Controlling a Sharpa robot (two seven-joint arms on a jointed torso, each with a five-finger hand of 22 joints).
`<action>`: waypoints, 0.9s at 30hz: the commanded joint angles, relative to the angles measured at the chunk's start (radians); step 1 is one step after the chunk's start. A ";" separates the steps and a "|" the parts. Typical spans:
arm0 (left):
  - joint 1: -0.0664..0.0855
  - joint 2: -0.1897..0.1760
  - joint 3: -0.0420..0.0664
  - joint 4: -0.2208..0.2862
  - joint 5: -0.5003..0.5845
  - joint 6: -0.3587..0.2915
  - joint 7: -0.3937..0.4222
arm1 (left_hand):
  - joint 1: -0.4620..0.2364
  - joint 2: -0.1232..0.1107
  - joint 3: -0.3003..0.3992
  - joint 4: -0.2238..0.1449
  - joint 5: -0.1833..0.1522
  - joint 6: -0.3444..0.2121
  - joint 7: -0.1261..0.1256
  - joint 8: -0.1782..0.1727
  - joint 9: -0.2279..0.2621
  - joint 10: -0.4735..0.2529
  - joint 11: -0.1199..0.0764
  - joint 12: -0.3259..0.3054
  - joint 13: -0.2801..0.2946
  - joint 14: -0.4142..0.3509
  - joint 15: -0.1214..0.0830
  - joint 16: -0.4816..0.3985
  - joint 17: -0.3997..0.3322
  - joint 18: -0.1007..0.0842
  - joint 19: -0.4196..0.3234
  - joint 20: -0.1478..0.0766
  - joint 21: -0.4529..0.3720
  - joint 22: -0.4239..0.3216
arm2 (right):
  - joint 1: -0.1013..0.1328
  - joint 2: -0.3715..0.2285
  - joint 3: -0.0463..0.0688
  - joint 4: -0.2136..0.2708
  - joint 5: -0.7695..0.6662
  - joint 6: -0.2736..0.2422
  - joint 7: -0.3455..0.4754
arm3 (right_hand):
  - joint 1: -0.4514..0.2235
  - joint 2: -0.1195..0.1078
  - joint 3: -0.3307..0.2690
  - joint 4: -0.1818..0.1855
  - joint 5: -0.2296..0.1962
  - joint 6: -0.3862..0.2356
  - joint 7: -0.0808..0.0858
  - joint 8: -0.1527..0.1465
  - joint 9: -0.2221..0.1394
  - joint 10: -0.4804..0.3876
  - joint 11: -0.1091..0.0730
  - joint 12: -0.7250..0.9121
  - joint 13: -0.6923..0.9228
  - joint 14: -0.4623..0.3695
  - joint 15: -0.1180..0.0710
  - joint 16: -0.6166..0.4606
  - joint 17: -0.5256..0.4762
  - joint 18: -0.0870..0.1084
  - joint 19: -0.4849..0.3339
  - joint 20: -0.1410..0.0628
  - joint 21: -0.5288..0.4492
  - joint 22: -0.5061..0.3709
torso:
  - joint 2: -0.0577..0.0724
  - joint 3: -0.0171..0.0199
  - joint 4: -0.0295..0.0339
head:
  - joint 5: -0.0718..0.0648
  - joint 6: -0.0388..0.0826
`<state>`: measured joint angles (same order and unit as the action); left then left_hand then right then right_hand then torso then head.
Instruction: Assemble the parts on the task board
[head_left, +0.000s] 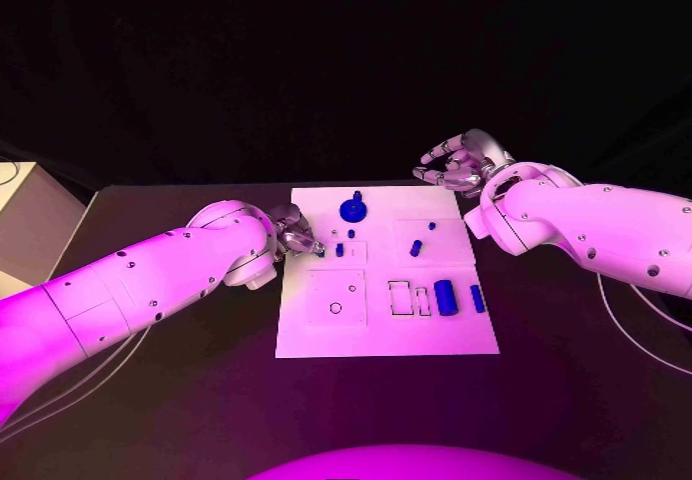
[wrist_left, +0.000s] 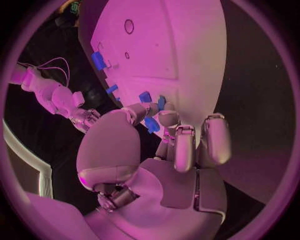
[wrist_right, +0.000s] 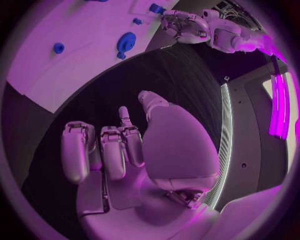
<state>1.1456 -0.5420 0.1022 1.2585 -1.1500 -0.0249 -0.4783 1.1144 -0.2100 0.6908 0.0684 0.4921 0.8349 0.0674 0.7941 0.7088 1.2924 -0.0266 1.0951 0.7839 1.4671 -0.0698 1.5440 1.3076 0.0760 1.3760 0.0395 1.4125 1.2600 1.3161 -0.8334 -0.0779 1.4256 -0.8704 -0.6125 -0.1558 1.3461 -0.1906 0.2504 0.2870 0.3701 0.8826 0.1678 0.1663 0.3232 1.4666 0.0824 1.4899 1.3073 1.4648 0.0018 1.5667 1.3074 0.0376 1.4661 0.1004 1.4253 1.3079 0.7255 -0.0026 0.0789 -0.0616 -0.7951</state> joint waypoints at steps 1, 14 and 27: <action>-0.008 0.008 -0.006 0.002 0.027 0.044 0.001 | 0.019 0.003 0.078 -0.084 -0.006 0.011 -0.019 0.005 0.009 0.006 0.000 0.005 0.002 0.093 -0.009 0.007 0.227 -0.004 0.001 -0.005 -0.003 0.001 | -0.001 0.000 0.000 0.001 -0.004 0.010 0.012 | -0.008 0.001 0.008 0.000 0.008 -0.005 0.000 0.004 -0.001 0.021 0.000 0.005 0.185 0.104 0.001 0.000 0.254 0.000 0.058 -0.002 -0.004 0.125 | -0.001 -0.0005 0.0002 | 0.000 -0.002; -0.008 0.012 -0.006 0.001 0.029 0.007 0.011 | 0.029 0.000 0.047 -0.076 -0.027 0.027 -0.025 0.005 0.009 0.018 -0.004 0.015 0.017 0.095 -0.012 0.010 0.232 -0.005 0.005 -0.007 -0.002 0.006 | -0.002 0.001 0.000 0.001 -0.003 0.010 0.013 | -0.009 0.003 0.012 0.000 0.014 -0.005 0.000 0.004 -0.001 0.022 0.000 0.005 0.185 0.104 0.001 0.000 0.254 0.000 0.058 -0.002 -0.004 0.125 | 0.000 -0.0011 0.0006 | 0.001 -0.006; -0.008 0.015 -0.006 -0.002 0.029 -0.011 0.014 | 0.039 -0.004 0.032 -0.074 -0.046 0.042 -0.030 0.002 0.008 0.027 -0.008 0.025 0.032 0.096 -0.015 0.012 0.236 -0.007 0.009 -0.010 0.001 0.011 | -0.002 0.001 0.000 0.001 -0.003 0.009 0.013 | -0.010 0.003 0.016 -0.001 0.021 -0.005 0.000 0.004 -0.001 0.021 0.000 0.005 0.185 0.104 0.000 0.000 0.254 0.000 0.058 -0.002 -0.005 0.124 | 0.000 -0.0012 0.0007 | 0.000 -0.008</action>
<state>1.1463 -0.5337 0.1026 1.2562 -1.1313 -0.0467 -0.4706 1.1436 -0.2177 0.6718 0.0494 0.4473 0.8476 0.0622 0.7941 0.7207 1.3104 -0.0340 1.1167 0.8163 1.4671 -0.0768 1.5518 1.3076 0.0759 1.3832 0.0323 1.4125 1.2721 1.3148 -0.8333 -0.0779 1.4261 -0.8700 -0.6125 -0.1547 1.3462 -0.1907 0.2615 0.2870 0.3856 0.8826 0.1678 0.1663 0.3232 1.4666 0.0824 1.4899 1.3073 1.4648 0.0018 1.5667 1.3074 0.0376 1.4661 0.1004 1.4253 1.3074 0.7251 -0.0036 0.0793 -0.0609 -0.8028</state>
